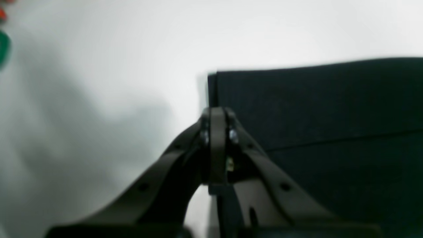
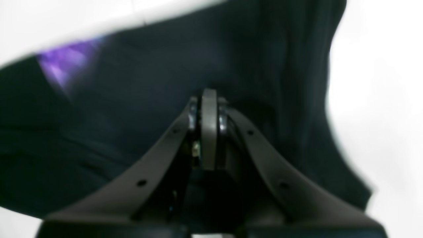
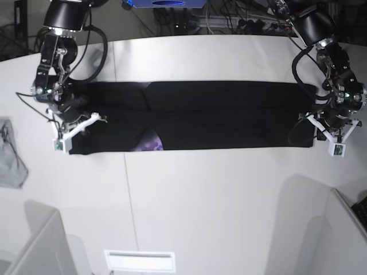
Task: Fold the T-shirt properly
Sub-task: 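Pull the strip ends apart with both grippers to straighten it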
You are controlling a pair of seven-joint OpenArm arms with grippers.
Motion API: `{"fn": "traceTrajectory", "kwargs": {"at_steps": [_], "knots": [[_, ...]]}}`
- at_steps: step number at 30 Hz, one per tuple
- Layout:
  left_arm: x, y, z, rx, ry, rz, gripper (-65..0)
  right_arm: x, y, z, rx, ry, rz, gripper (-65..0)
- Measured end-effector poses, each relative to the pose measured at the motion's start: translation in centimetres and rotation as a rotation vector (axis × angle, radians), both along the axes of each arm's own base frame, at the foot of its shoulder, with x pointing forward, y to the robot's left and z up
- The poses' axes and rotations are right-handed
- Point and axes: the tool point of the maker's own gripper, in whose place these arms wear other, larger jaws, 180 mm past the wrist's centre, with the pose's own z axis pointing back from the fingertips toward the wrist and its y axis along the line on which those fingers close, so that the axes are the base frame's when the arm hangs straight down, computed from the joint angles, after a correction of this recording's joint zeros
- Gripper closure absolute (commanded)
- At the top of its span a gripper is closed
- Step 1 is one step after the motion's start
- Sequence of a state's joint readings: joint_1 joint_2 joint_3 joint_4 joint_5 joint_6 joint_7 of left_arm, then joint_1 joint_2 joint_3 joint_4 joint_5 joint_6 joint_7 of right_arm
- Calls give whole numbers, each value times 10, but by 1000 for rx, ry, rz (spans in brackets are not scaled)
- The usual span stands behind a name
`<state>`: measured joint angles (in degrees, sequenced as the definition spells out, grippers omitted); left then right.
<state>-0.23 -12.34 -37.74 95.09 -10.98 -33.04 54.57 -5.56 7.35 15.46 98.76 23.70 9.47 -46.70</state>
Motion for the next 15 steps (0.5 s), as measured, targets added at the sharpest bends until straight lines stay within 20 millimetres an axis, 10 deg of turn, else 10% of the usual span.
{"fn": "traceTrajectory", "kwargs": {"at_steps": [4, 10, 15], "knots": [[-17, 17, 8, -56, -30, 54, 0, -2, 6, 34, -31, -98, 24, 0], [-46, 15, -21, -141, 31, 65, 0, -9, 6, 29, -34, -73, 28, 0], [-51, 8, -27, -222, -42, 67, -352, -15, 6, 24, -35, -59, 27, 0]]}}
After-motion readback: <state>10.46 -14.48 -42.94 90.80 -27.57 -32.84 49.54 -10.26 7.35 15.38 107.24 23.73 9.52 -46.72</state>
